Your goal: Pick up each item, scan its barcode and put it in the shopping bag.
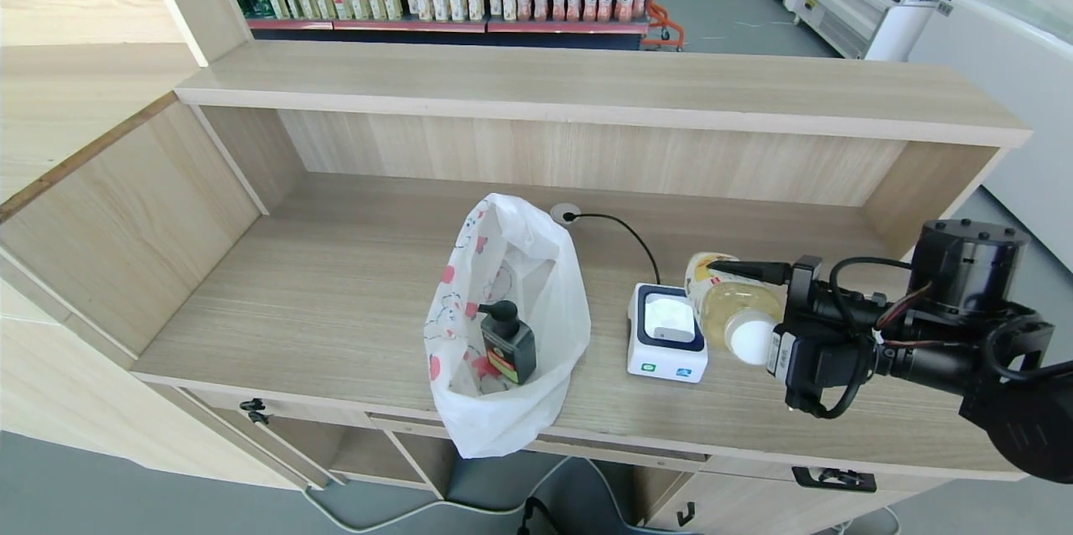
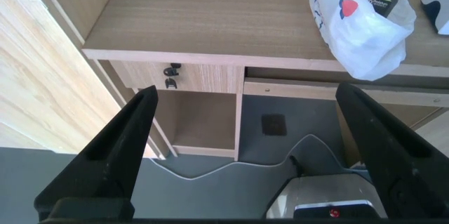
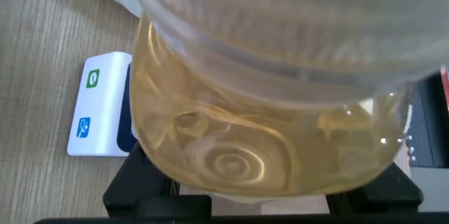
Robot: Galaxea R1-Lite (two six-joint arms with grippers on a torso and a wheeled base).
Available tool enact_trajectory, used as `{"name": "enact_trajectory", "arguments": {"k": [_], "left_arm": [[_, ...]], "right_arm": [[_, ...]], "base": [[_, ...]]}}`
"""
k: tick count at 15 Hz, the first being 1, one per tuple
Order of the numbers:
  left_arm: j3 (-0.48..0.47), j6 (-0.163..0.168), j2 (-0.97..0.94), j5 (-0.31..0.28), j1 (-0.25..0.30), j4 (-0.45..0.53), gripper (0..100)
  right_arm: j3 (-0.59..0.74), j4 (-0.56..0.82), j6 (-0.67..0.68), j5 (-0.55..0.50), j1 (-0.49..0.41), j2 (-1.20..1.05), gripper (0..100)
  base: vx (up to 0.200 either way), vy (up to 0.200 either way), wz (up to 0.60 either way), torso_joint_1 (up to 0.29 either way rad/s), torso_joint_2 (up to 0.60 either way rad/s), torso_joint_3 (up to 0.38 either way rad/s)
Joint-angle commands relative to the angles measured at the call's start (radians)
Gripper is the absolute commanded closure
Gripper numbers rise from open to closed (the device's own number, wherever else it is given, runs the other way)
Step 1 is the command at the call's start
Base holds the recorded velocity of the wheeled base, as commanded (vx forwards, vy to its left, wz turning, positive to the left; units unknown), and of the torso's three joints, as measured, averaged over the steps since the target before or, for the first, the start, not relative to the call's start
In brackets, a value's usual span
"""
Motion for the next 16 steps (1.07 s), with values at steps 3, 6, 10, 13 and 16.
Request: {"name": "enact_trajectory", "arguments": {"k": [3, 6, 10, 13, 16], "left_arm": [[0.0, 0.002, 0.0, 0.0, 0.0, 0.0, 0], [0.0, 0.002, 0.0, 0.0, 0.0, 0.0, 0], [0.0, 0.003, 0.0, 0.0, 0.0, 0.0, 0], [0.0, 0.003, 0.0, 0.0, 0.0, 0.0, 0], [0.0, 0.003, 0.0, 0.0, 0.0, 0.0, 0]], "right_arm": [[-0.013, -0.068, 0.066, 0.013, -0.019, 0.047, 100], [-0.05, -0.122, 0.124, 0.027, -0.019, 0.1, 100], [-0.05, -0.145, 0.135, 0.031, -0.019, 0.134, 100], [-0.076, -0.149, 0.142, 0.036, -0.017, 0.158, 100], [-0.08, -0.149, 0.144, 0.044, -0.017, 0.172, 100]], "base": [[0.0, 0.0, 0.0, 0.0, 0.0, 0.0], [0.0, 0.0, 0.0, 0.0, 0.0, 0.0], [0.0, 0.0, 0.0, 0.0, 0.0, 0.0], [0.0, 0.0, 0.0, 0.0, 0.0, 0.0], [0.0, 0.0, 0.0, 0.0, 0.0, 0.0]]}}
